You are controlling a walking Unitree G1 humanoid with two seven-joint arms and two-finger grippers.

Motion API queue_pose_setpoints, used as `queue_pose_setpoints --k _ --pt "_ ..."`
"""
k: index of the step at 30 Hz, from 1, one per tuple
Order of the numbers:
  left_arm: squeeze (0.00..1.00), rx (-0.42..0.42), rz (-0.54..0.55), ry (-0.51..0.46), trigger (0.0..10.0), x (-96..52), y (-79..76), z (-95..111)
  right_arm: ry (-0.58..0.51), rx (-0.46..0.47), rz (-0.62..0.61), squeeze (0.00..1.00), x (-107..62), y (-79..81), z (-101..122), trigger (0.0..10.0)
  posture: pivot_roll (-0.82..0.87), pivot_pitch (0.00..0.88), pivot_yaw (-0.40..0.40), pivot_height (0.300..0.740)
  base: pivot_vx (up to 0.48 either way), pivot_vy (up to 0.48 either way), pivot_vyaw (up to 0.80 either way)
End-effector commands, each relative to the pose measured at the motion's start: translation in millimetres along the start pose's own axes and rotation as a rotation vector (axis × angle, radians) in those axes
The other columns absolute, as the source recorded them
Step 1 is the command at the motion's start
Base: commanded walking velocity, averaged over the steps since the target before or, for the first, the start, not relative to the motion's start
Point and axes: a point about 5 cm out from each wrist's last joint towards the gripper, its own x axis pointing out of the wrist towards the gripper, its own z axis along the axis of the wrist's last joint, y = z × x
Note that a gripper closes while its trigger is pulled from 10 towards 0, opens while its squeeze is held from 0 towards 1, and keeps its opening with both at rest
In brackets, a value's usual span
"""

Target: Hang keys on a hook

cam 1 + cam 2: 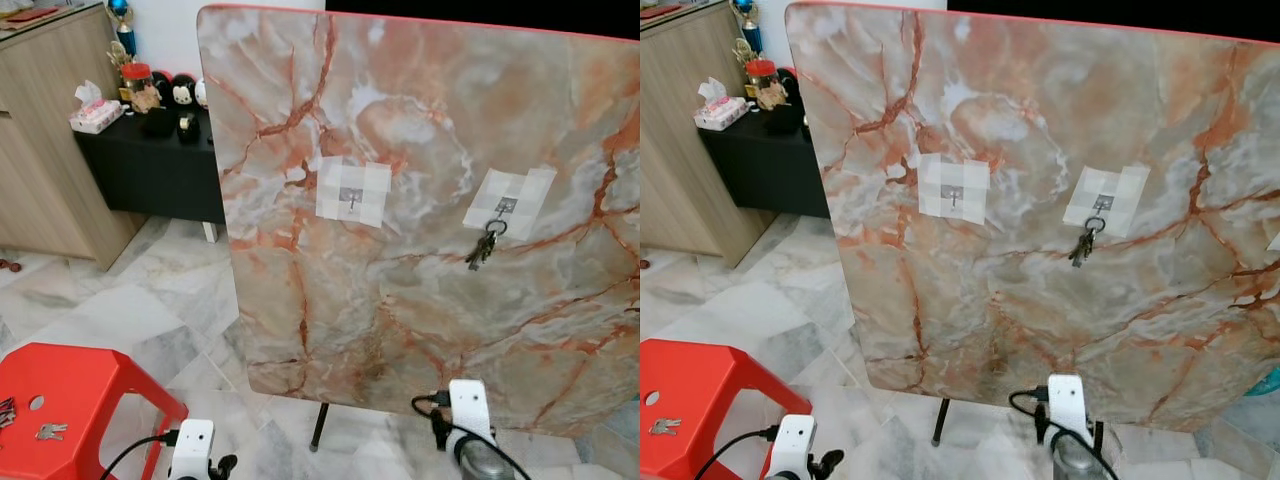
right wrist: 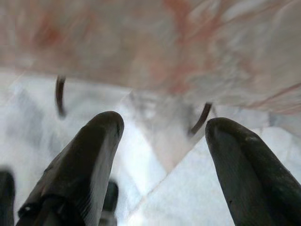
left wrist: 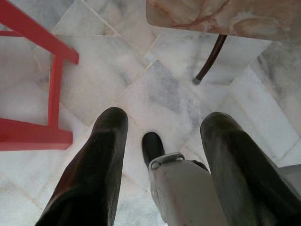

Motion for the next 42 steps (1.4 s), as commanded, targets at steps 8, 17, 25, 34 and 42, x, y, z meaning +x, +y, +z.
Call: queue_pose_setpoints --k 8,17,25,34,42 --pt "0.0 0.021 0.001 0.066 10.0 -2.5 -1.7 -13 0.129 -0.066 0.008 0.0 -7.5 -8.8 -37 10.0 0.08 0.0 -0.077 0.74 0.0 0.0 0.0" --pt "0.0 0.029 0.008 0.073 10.0 -3.2 1.4 -14 0.13 -0.13 0.013 0.0 -8.7 -13.7 -40 10.0 0.09 0.0 -0.075 0.74 0.0 0.0 0.06" --pt "0.0 0.035 0.001 0.072 10.0 -2.1 -0.6 -12 0.127 -0.137 0.021 0.0 -8.3 -7.4 -39 10.0 0.09 0.0 -0.076 0.74 0.0 0.0 0.8" --pt "0.0 0.01 0.023 0.05 10.0 0.2 3.5 -3 0.122 -0.169 0.043 0.0 -7.4 -2.8 -36 10.0 0.08 0.0 -0.082 0.74 0.0 0.0 0.8" --pt "0.0 -0.021 0.035 0.055 10.0 -0.2 3.7 -5 0.137 -0.164 0.029 0.0 -7.5 -8.9 -37 10.0 0.08 0.0 -0.093 0.74 0.0 0.0 0.8"
